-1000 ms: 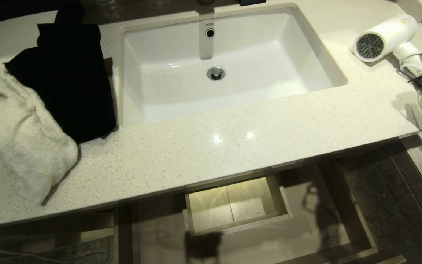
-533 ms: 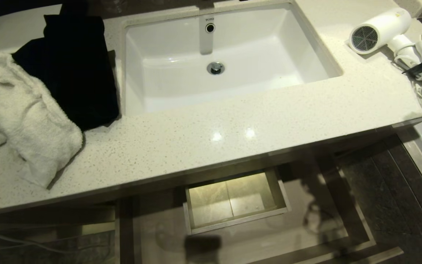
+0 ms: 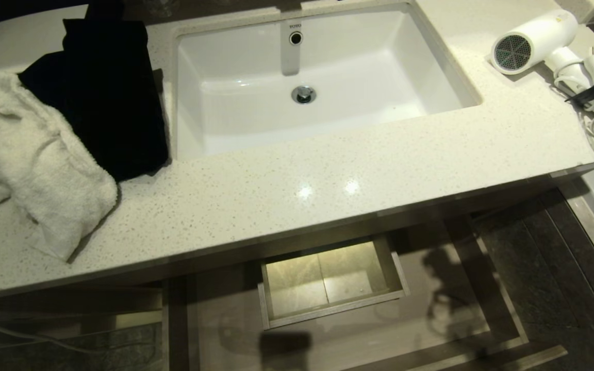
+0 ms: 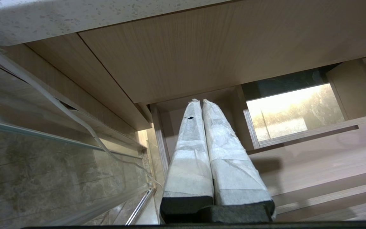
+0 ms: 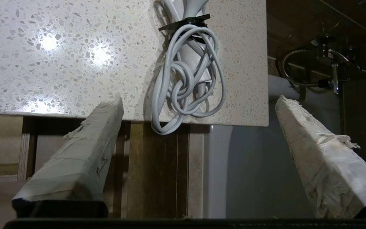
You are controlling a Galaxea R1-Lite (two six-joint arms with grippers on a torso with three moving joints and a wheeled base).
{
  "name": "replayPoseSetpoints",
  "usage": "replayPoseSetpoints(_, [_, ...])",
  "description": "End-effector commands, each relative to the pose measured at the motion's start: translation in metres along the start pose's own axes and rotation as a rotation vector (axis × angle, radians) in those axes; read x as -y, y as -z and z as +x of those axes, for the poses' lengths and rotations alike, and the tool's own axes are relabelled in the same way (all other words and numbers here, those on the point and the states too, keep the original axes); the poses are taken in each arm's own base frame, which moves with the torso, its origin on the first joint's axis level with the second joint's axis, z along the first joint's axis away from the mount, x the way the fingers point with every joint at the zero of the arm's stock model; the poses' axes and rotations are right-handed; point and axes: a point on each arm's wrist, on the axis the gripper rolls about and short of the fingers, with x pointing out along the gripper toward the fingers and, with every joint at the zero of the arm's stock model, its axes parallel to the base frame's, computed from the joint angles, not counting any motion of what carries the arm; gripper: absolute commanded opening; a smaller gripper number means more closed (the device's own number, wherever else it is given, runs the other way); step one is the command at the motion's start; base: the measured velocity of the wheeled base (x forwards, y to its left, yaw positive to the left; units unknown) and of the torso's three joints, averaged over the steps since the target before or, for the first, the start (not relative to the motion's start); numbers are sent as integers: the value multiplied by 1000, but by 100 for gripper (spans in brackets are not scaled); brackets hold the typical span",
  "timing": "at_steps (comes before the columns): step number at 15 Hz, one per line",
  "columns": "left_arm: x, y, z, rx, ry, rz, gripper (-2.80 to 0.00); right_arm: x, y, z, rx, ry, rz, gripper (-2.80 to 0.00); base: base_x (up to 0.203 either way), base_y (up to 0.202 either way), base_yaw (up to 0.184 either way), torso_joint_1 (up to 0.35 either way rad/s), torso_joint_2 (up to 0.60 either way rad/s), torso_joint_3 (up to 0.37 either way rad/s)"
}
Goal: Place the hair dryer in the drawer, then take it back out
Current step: Close the drawer
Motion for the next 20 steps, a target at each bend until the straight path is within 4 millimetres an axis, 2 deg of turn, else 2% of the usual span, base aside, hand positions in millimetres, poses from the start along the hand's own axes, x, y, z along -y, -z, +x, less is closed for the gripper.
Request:
replayPoseSetpoints(1, [0,0,0,-1,0,0,-280,0,0,-2,4,2,-4,0,0,0,0,0,0,0])
replayPoseSetpoints(14, [0,0,0,-1,0,0,-280,-2,2,-4,10,3,-3,0,0,0,0,-55,134,76])
replayPoseSetpoints(20, [0,0,0,-1,0,0,-280,-2,3,-5,8,2,-2,0,0,0,0,-308,141,-165])
